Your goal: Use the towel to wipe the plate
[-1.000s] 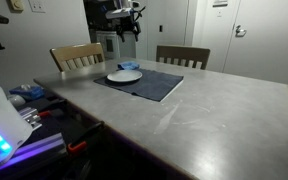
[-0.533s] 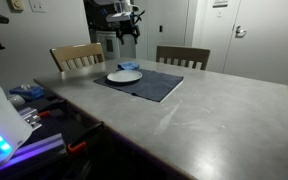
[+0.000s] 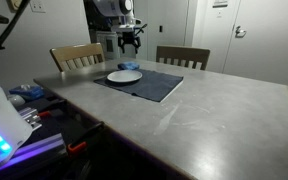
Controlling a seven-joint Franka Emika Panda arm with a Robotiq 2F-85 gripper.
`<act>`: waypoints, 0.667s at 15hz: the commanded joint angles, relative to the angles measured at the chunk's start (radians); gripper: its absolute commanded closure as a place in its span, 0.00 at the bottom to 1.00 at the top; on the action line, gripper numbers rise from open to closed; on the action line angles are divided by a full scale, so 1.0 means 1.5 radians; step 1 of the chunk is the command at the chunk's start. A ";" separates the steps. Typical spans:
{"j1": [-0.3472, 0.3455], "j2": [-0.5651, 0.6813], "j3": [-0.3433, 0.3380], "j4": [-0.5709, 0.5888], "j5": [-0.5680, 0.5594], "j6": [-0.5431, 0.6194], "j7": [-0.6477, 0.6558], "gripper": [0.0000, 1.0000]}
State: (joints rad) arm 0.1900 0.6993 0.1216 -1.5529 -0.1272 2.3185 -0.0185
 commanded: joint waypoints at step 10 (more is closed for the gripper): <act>0.005 0.122 0.011 0.128 0.049 -0.118 -0.023 0.00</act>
State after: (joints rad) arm 0.1933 0.8353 0.1404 -1.4185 -0.0666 2.1361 -0.0343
